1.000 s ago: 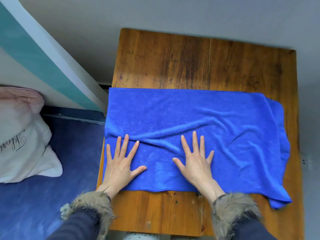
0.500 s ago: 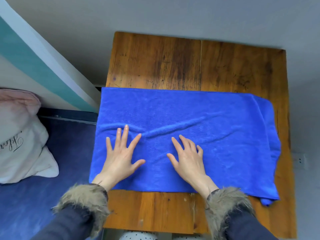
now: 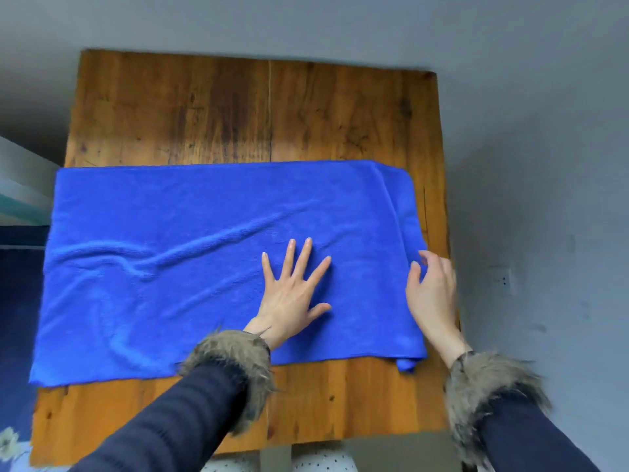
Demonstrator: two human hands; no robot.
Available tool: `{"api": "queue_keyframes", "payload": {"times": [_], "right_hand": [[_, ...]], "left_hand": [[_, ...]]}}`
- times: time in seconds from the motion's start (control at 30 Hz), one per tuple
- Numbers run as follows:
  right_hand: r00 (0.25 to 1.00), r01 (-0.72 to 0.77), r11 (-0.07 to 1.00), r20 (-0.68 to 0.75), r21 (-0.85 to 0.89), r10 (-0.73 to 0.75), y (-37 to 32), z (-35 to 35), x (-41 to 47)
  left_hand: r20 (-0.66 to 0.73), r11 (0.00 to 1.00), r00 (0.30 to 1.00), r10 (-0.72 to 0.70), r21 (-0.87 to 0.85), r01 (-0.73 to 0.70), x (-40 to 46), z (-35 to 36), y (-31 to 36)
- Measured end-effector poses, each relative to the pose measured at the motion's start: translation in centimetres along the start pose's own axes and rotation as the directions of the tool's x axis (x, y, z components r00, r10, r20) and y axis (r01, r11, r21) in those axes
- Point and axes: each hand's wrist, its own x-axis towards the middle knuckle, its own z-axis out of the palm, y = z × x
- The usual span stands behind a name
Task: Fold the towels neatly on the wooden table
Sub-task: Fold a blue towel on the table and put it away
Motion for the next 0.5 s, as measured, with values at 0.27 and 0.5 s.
{"api": "queue_keyframes", "payload": {"times": [0.27, 0.5], "right_hand": [[0.918, -0.308, 0.951, 0.270, 0.024, 0.291, 2.4, -0.6, 4.3], [0.937, -0.336, 0.906, 0.191, 0.257, 0.294, 3.3, -2.8, 7.3]], "left_hand": [[0.150, 0.995, 0.984, -0.096, 0.031, 0.092, 3.2, 0.6, 5.9], [0.203, 0.990, 0.969, -0.142, 0.044, 0.136, 3.2, -0.3, 6.3]]}}
